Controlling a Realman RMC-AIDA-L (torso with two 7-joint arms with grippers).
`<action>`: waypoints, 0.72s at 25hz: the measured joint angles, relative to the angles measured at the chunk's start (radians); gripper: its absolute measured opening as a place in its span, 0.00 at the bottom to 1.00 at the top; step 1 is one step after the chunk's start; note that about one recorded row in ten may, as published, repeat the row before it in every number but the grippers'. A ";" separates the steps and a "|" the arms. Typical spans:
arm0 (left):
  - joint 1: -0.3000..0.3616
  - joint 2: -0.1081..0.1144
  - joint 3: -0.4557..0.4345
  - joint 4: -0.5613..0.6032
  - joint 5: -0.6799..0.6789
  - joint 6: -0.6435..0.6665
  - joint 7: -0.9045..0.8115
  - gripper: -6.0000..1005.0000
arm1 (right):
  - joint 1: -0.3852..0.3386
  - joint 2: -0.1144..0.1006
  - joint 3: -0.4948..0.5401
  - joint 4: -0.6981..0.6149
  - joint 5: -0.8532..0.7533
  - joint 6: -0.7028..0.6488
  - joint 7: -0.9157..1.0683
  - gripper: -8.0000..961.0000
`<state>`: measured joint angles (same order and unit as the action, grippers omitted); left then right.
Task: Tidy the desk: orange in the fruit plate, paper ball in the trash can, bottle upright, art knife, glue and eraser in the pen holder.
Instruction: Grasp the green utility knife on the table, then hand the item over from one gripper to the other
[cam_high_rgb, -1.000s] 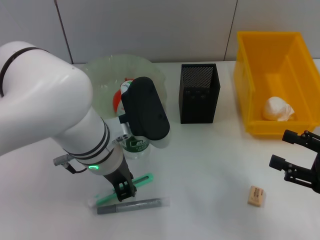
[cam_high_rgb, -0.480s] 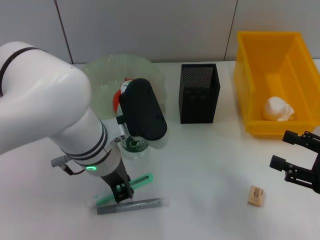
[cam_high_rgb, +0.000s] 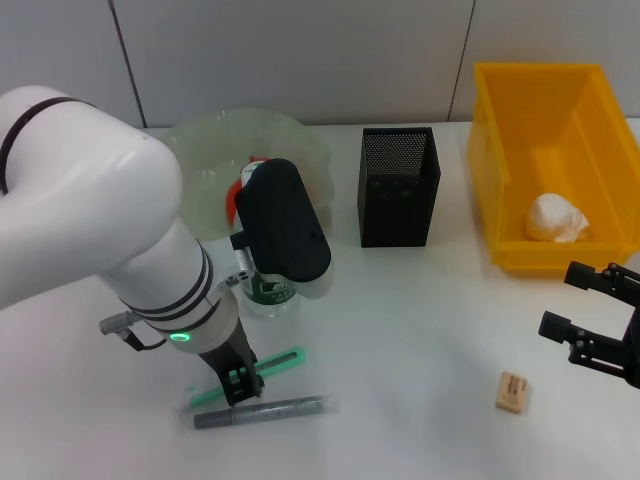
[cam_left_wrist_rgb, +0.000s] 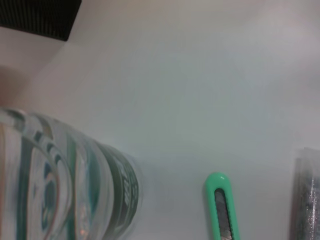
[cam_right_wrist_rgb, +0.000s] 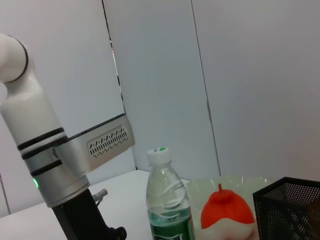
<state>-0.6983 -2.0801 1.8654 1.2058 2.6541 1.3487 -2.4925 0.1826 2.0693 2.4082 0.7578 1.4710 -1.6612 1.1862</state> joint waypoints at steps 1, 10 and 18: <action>-0.004 0.000 0.000 -0.011 0.000 -0.002 0.002 0.25 | 0.000 0.000 0.000 0.000 0.000 0.000 0.000 0.79; -0.006 0.000 -0.004 0.002 -0.004 0.002 0.018 0.20 | -0.001 0.000 0.002 0.000 0.000 0.000 0.001 0.79; 0.000 0.000 -0.009 0.040 -0.021 0.039 0.017 0.20 | -0.006 0.000 0.005 0.000 0.004 0.000 0.003 0.79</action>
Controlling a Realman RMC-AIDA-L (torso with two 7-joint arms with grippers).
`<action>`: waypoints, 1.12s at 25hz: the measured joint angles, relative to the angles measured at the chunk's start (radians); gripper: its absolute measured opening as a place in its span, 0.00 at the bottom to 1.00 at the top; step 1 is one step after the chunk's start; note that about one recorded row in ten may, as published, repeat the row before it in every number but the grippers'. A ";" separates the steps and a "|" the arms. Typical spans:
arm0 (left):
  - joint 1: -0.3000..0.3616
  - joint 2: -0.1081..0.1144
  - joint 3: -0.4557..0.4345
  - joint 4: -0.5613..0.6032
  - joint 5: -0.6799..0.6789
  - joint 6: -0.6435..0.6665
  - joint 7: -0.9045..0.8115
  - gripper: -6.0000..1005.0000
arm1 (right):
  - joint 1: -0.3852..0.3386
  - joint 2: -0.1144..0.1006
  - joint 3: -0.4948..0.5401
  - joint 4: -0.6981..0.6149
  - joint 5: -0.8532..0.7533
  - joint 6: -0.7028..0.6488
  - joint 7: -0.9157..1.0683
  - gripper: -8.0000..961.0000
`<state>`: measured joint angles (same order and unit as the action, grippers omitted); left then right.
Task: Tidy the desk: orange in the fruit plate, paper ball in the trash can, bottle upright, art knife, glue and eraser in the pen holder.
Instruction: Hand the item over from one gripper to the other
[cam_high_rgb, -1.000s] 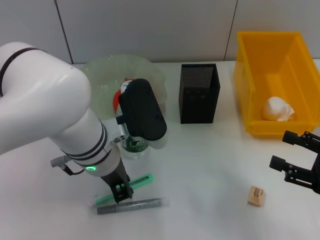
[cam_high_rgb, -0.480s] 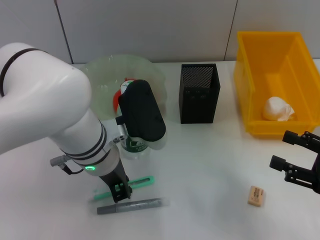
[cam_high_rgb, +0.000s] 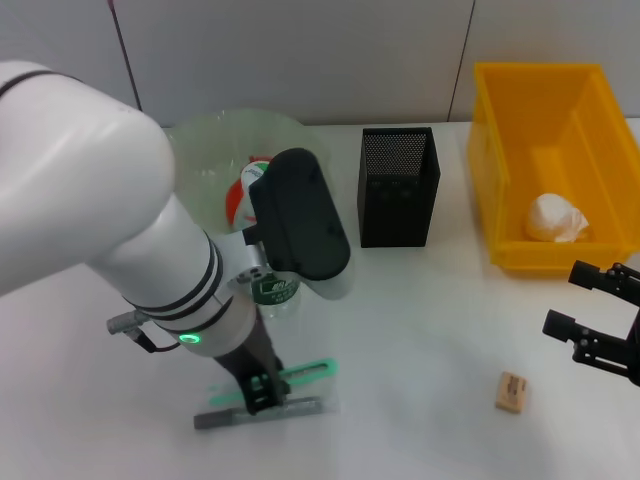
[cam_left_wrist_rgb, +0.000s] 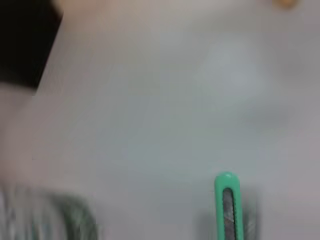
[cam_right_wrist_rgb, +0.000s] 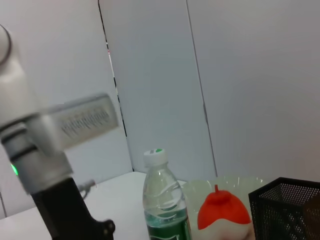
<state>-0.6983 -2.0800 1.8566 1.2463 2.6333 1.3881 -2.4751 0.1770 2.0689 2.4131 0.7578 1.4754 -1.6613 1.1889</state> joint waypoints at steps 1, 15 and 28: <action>0.026 0.001 -0.001 0.105 -0.034 0.059 0.001 0.20 | 0.000 0.000 0.000 0.000 0.001 0.000 0.001 0.79; 0.110 0.005 -0.117 0.504 -0.259 0.152 0.015 0.20 | -0.005 -0.002 0.093 0.005 0.000 -0.052 -0.005 0.79; 0.106 0.008 -0.451 0.442 -0.692 0.084 0.147 0.20 | -0.012 -0.014 0.101 0.006 -0.031 -0.133 -0.027 0.79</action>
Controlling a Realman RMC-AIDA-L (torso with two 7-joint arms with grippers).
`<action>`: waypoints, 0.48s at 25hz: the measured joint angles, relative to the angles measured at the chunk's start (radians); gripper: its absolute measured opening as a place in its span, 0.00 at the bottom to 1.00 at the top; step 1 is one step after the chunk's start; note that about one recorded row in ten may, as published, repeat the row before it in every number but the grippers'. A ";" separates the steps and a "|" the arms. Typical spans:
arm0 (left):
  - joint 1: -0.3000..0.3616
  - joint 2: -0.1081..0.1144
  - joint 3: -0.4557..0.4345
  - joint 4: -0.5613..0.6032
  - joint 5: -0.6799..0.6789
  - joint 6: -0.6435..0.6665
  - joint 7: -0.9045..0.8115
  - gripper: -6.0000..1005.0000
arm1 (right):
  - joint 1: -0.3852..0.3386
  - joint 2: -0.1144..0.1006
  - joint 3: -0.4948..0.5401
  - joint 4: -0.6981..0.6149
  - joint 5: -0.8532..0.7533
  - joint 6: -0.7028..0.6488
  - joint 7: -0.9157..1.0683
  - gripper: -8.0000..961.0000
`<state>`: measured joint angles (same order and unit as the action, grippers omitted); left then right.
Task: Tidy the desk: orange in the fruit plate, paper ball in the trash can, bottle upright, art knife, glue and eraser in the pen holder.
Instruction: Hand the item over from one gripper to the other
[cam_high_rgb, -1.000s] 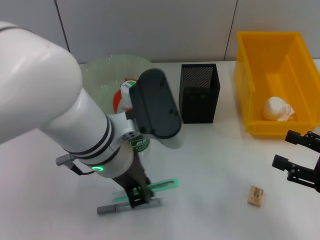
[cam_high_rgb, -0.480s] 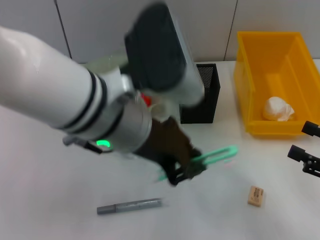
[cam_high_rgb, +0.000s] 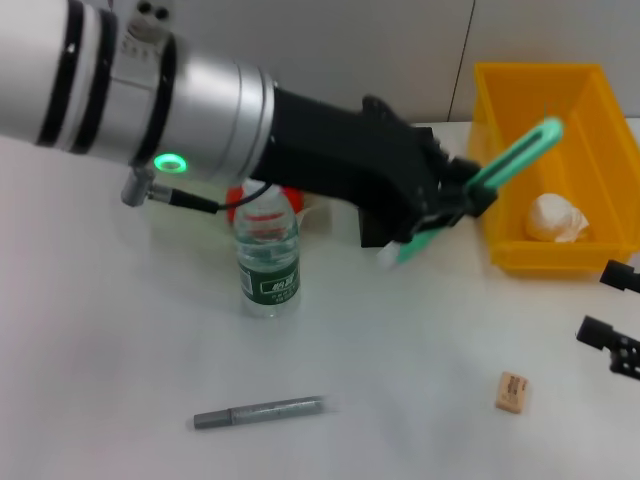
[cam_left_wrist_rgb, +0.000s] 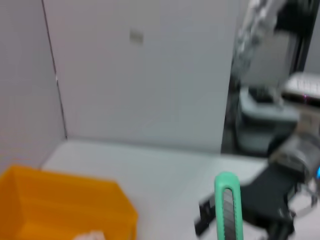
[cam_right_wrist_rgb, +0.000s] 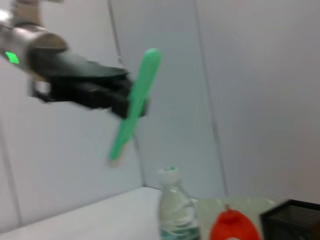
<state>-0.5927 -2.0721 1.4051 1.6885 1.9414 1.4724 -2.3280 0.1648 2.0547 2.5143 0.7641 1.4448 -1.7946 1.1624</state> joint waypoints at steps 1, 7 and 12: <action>0.000 0.000 0.000 0.000 0.000 0.000 0.000 0.20 | -0.001 -0.004 0.000 -0.002 0.000 -0.019 0.000 0.79; 0.005 0.001 -0.077 -0.153 -0.193 -0.006 0.107 0.20 | -0.007 -0.023 -0.001 -0.007 -0.011 -0.141 -0.009 0.79; 0.005 0.001 -0.092 -0.178 -0.211 -0.008 0.107 0.20 | -0.047 0.028 -0.001 -0.030 -0.003 -0.174 -0.386 0.79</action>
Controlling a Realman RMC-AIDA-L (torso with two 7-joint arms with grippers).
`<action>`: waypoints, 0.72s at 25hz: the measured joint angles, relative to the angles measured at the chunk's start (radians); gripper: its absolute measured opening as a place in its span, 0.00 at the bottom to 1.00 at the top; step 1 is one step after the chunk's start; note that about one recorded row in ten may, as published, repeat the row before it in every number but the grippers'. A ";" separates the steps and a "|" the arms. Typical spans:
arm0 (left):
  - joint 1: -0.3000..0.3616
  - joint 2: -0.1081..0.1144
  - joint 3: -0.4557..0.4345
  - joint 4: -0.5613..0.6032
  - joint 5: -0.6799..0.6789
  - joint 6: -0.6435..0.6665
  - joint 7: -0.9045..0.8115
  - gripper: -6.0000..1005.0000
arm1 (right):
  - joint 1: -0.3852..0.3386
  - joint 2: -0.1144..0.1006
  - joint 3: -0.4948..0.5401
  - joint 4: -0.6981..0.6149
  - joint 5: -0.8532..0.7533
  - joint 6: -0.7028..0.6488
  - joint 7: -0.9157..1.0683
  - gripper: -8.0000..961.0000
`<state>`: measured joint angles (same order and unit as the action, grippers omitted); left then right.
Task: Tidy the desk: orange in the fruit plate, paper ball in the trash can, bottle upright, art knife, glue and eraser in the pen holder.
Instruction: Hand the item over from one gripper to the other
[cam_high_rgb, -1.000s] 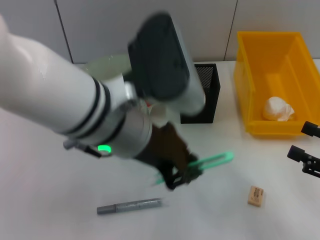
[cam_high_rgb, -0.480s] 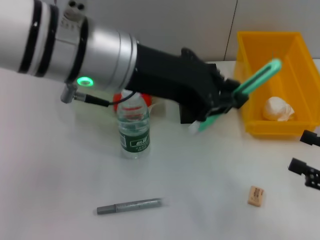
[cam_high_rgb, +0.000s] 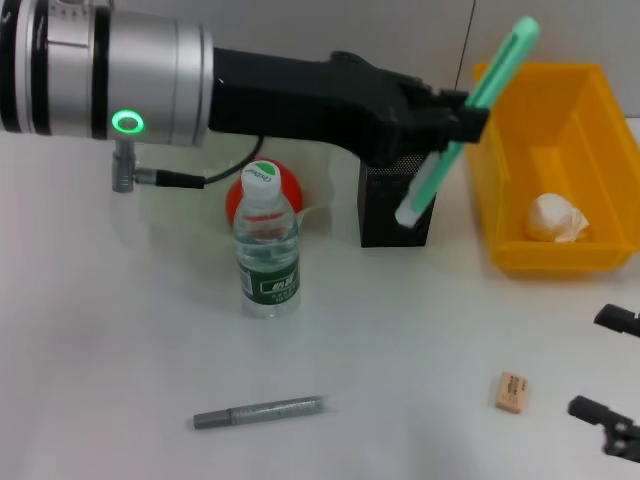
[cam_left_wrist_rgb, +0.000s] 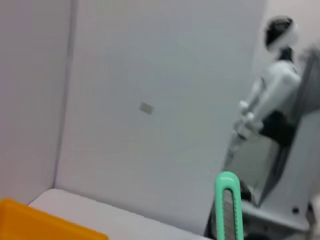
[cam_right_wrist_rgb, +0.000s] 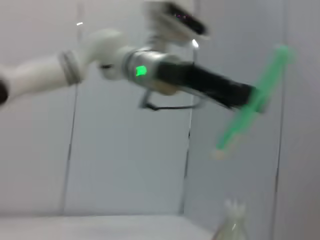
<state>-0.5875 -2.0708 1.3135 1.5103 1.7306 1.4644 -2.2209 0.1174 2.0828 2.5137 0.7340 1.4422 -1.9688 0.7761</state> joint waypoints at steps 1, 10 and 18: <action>-0.009 0.000 -0.042 -0.056 -0.011 -0.010 -0.037 0.20 | -0.003 0.005 -0.004 -0.032 0.016 0.007 -0.110 0.79; -0.019 0.002 -0.099 -0.204 -0.059 -0.014 -0.107 0.20 | 0.047 0.011 -0.027 -0.335 0.062 0.074 -0.863 0.79; -0.029 0.005 -0.068 -0.294 -0.036 -0.007 -0.185 0.20 | 0.110 0.011 -0.009 -0.587 0.110 0.097 -1.537 0.79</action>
<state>-0.6165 -2.0656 1.2452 1.2159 1.6949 1.4578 -2.4058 0.2276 2.0939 2.5044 0.1474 1.5522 -1.8714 -0.7606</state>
